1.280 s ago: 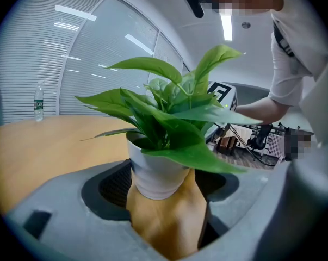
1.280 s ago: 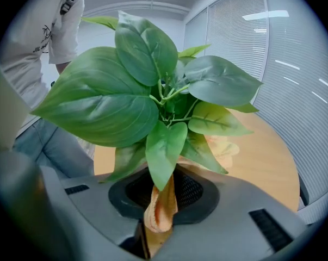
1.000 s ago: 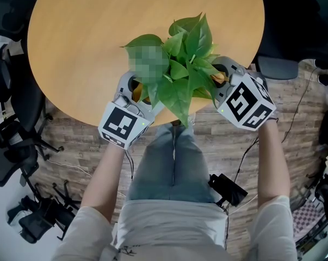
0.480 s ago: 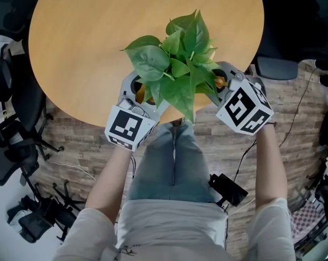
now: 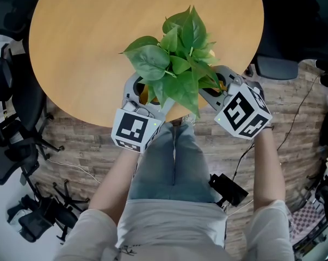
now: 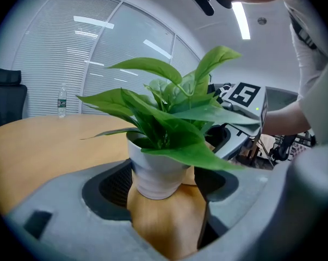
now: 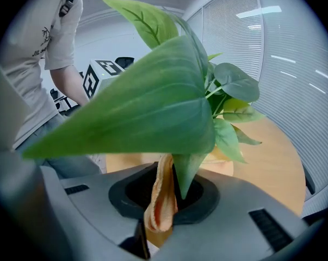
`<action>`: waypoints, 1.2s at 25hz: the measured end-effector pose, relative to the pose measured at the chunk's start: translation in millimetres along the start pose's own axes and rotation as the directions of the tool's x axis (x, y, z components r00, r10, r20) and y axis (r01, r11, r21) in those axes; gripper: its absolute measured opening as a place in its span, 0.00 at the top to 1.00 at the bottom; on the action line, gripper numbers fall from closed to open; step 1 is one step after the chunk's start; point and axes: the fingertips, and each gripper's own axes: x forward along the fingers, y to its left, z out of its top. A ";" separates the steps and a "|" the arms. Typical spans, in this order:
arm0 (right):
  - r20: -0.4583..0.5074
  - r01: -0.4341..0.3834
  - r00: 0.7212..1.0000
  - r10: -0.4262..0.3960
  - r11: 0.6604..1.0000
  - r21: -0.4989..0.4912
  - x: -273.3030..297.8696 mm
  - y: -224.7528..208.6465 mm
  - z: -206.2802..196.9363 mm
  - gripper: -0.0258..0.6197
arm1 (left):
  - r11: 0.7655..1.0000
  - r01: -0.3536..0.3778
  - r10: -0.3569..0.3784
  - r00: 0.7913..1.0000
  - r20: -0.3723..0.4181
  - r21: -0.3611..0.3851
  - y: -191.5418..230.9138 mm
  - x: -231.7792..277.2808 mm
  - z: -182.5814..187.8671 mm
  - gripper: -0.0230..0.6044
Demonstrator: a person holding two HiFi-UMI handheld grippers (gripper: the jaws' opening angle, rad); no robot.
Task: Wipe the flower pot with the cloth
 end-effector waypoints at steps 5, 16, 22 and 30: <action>0.011 -0.001 1.000 0.000 1.000 0.029 1.3 4.4 0.0 0.87 | 0.998 -0.056 0.056 0.998 0.008 -0.014 -0.5 -0.6 -0.6 0.38; 0.023 -0.010 1.000 0.009 0.999 0.042 5.3 15.1 3.7 0.87 | 0.985 -0.161 0.162 0.987 0.008 -0.054 -1.3 -2.6 -2.6 0.38; 0.024 -0.020 1.000 0.019 0.999 0.047 6.1 17.8 3.2 0.87 | 0.982 -0.180 0.182 0.983 0.014 -0.061 -2.1 -3.7 -2.7 0.38; 0.035 -0.027 0.999 0.025 0.997 0.067 0.7 17.4 -4.6 0.87 | 0.999 0.004 -0.003 1.000 0.024 -0.032 2.7 -9.2 0.2 0.34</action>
